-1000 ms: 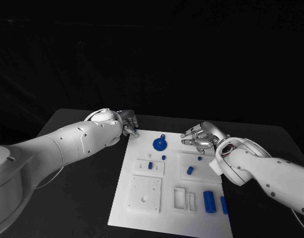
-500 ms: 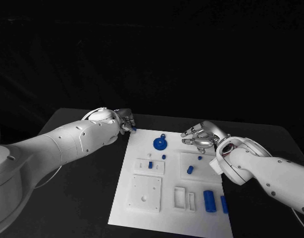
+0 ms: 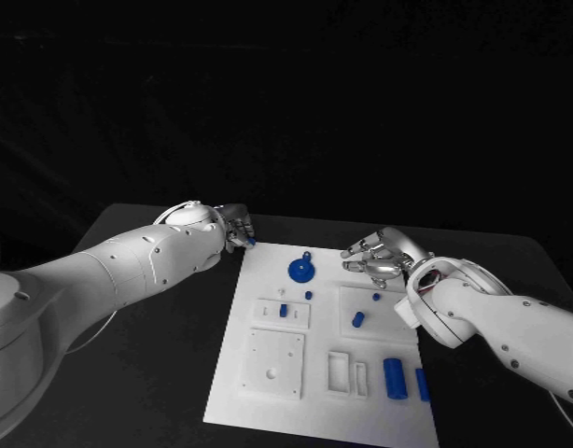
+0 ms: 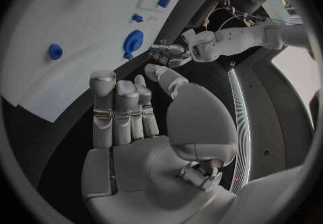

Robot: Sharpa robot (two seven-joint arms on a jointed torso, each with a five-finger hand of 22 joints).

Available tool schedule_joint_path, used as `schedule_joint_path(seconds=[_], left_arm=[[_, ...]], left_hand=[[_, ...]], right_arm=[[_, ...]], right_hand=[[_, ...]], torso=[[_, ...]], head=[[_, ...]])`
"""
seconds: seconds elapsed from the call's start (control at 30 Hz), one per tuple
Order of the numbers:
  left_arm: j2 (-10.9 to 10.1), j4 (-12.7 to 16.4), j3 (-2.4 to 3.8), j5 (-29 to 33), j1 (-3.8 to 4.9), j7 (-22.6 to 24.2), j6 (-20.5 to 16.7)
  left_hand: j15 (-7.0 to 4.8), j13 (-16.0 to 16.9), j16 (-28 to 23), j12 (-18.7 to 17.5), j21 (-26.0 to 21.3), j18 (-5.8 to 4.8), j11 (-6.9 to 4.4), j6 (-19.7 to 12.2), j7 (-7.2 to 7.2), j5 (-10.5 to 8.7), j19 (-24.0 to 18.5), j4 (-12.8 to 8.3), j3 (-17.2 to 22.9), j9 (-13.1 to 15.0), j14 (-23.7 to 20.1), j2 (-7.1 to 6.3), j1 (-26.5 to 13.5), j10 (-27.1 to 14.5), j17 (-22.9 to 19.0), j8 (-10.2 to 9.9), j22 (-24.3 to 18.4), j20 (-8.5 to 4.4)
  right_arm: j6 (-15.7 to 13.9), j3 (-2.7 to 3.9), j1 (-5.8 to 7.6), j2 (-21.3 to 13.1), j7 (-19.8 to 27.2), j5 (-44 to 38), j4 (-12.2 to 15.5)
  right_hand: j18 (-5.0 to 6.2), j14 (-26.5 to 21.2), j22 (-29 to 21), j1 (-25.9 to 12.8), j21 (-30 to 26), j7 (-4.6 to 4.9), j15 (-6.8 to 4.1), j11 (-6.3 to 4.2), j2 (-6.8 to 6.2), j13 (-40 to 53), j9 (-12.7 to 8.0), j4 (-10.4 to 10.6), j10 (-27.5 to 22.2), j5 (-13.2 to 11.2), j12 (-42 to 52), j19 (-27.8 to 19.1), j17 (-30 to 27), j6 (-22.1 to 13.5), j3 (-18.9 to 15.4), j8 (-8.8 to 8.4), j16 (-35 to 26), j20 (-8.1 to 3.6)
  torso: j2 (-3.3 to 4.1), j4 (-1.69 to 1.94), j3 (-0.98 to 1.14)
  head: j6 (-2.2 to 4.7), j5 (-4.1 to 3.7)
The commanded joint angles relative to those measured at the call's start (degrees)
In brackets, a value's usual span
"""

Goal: Assemble the parts on the task board

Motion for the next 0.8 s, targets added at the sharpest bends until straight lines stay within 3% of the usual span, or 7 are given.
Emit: schedule_joint_path(seconds=[0.03,0.3,0.4,0.53,0.63,0.8], left_arm=[[0.4,-0.1,-0.16,0.8,-0.34,0.3,3.6],[0.6,-0.4,-0.22,0.9,-0.35,0.2,6.0],[0.7,-0.5,-0.27,0.9,-0.35,-0.1,7.3],[0.7,-0.6,-0.32,0.8,-0.36,-0.3,9.0],[0.8,-0.7,-0.34,0.7,-0.35,-0.3,9.7],[0.9,-0.8,-0.37,0.7,-0.35,-0.3,10.7]], left_hand=[[-0.29,0.0,0.6,0.0,-0.1,-0.08,-0.31,-0.7,-0.19,-0.1,-0.1,-0.1,0.3,-0.1,-0.1,-0.79,0.0,-0.3,0.3,-0.3,0.7,-0.54],[-0.23,0.0,2.2,0.0,-0.2,-0.17,-0.15,-2.5,0.07,0.14,0.0,-1.0,-0.3,-0.1,-0.1,-1.07,-0.5,-1.7,0.4,-0.4,0.7,-0.47],[-0.34,0.0,2.9,0.0,0.0,-0.06,-0.23,-2.1,0.57,2.53,-0.1,-1.8,0.3,-0.1,-0.1,-1.14,-0.4,-2.0,0.5,-0.4,1.1,-0.56],[-0.44,0.0,3.7,-0.1,0.4,0.12,-0.26,-0.7,1.1,5.76,-0.3,-2.4,2.3,-0.1,-0.1,-0.91,-0.7,-0.7,0.5,-0.3,1.4,-0.78],[-0.38,-0.1,4.6,-0.1,1.3,0.3,-0.23,0.6,1.26,6.31,-0.6,-2.6,4.2,0.0,-0.1,-1.16,-1.3,0.2,0.7,-0.3,1.5,-0.74],[-0.25,-0.1,5.9,-0.2,3.6,0.75,-0.41,5.6,1.52,7.23,-0.9,-2.5,7.2,0.2,0.4,-0.77,-2.0,3.1,0.9,0.0,1.6,-0.74]], right_arm=[[0.2,0.0,-0.02,0.0,0.2,-0.6,0.1],[0.2,0.0,-0.02,-0.1,0.2,-0.6,0.2],[0.2,0.0,-0.02,-0.1,0.2,-0.6,0.3],[0.1,0.0,-0.02,-0.1,0.2,-0.6,0.3],[0.1,0.0,-0.02,-0.1,0.2,-0.6,0.3],[0.1,0.0,-0.02,-0.2,0.3,-0.6,0.4]], right_hand=[[0.52,-0.1,4.3,-0.4,-0.1,0.08,0.18,0.04,0.29,-0.1,-0.1,0.0,-0.5,0.4,0.1,1.8,0.0,-0.3,0.0,-0.1,-0.2,0.26],[0.52,-0.1,4.3,-0.4,-0.1,0.08,0.18,0.04,0.29,-0.1,-0.1,0.0,-0.5,0.4,0.1,1.8,0.0,-0.3,0.0,-0.1,-0.2,0.26],[0.52,-0.1,4.3,-0.4,-0.1,0.08,0.18,0.04,0.29,-0.1,-0.1,0.0,-0.5,0.4,0.1,1.8,0.0,-0.3,0.0,-0.1,-0.2,0.26],[0.52,-0.1,4.3,-0.4,-0.1,0.08,0.18,0.04,0.29,-0.1,-0.1,0.0,-0.5,0.4,0.1,1.8,0.0,-0.3,0.0,-0.1,-0.2,0.26],[0.5,-0.1,4.3,-0.4,-0.1,0.04,0.16,0.02,0.3,0.0,-0.1,0.1,-0.4,0.3,0.2,1.8,0.0,-0.1,0.0,-0.09,-0.1,0.25],[0.5,-0.1,4.3,-0.4,-0.1,0.04,0.16,0.02,0.3,0.0,-0.1,0.1,-0.4,0.3,0.2,1.8,0.0,-0.1,0.0,-0.09,-0.1,0.25]], torso=[[0.05,-0.06,-0.03],[0.0,0.06,0.03],[0.0,0.05,0.0],[0.0,0.07,0.03],[0.0,0.03,0.03],[0.01,0.04,0.0]], head=[[0.0,-0.08],[-0.02,-0.31],[-0.12,-0.33],[-0.16,-0.39],[-0.2,-0.43],[-0.25,-0.47]])
